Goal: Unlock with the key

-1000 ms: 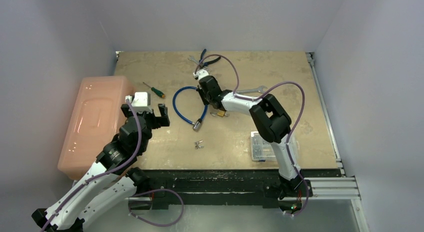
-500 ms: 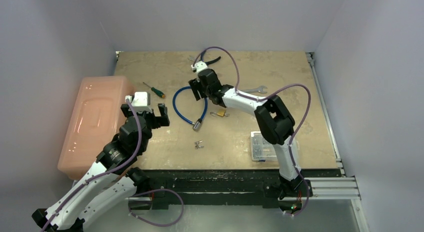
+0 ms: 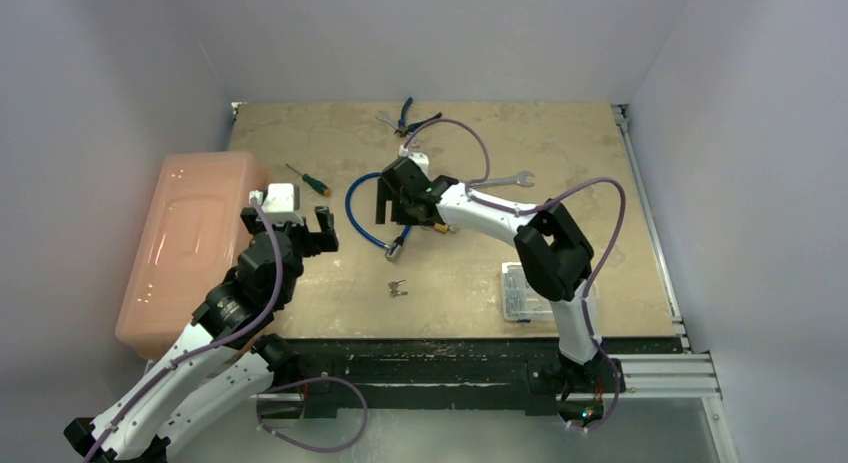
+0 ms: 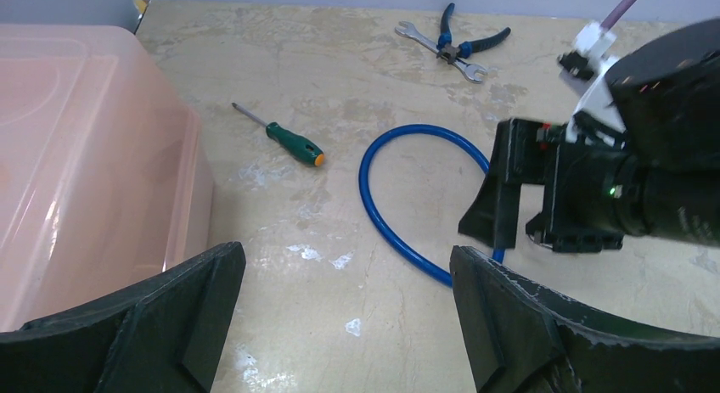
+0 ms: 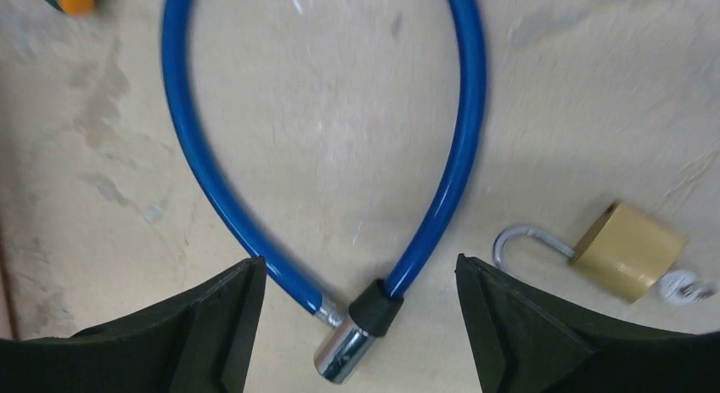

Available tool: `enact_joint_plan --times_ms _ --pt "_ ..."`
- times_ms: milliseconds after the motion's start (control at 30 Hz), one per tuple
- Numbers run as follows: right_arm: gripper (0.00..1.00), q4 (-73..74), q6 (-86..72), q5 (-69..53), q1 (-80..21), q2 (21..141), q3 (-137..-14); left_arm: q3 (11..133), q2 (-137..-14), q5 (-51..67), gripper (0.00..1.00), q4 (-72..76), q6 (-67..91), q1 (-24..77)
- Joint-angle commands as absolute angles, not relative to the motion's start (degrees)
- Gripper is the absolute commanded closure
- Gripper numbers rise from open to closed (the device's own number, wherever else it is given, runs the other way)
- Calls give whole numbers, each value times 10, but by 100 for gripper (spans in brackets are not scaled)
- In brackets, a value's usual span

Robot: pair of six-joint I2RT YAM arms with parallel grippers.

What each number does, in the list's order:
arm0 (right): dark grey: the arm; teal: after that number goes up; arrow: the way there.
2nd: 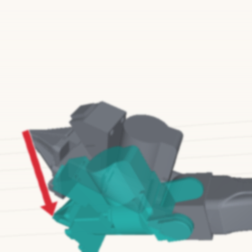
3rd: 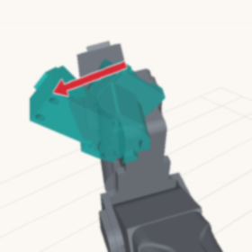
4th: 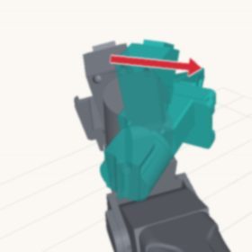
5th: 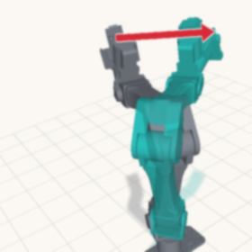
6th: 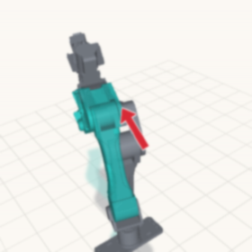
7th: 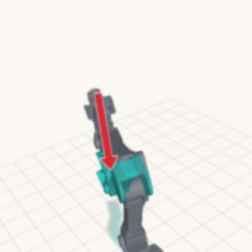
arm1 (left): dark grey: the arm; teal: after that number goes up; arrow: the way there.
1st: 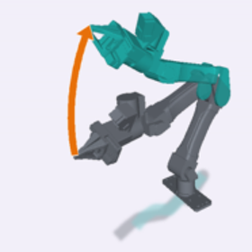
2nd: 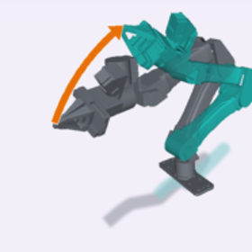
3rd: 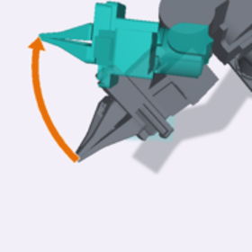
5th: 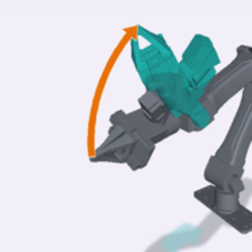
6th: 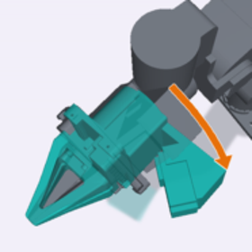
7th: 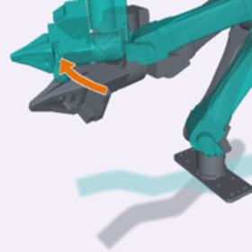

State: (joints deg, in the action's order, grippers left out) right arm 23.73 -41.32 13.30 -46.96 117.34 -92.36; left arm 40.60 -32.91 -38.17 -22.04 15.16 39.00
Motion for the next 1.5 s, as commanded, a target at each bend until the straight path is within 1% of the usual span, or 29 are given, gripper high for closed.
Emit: enact_joint_plan --times_ms 0,233,333,467,567,600,633,733,933,1300,1467 --pt "12 286 -498 150 -492 1170 -918 409 -322 -381 1 -213 139 387" --pt "25 298 -513 182 -498 1212 -930 409 -322 -381 1 -215 140 387" --pt "35 304 -517 185 -498 1228 -931 409 -322 -381 1 -215 140 387" --pt "42 304 -503 202 -498 1245 -941 409 -322 -382 1 -216 140 387" --pt "62 320 -487 226 -496 1253 -952 409 -323 -383 1 -218 141 387" --pt "70 323 -482 236 -495 1253 -952 409 -324 -383 1 -218 141 387" --pt "81 324 -476 240 -494 1251 -951 409 -324 -383 1 -218 141 387" --pt "100 329 -463 248 -482 1246 -944 409 -325 -383 1 -218 142 387" --pt "100 319 -463 267 -450 1212 -894 409 -329 -383 1 -219 142 387" --pt "100 287 -449 302 -350 1109 -739 410 -337 -388 1 -221 142 387" --pt "100 280 -448 300 -332 1076 -703 410 -338 -388 1 -219 141 387"
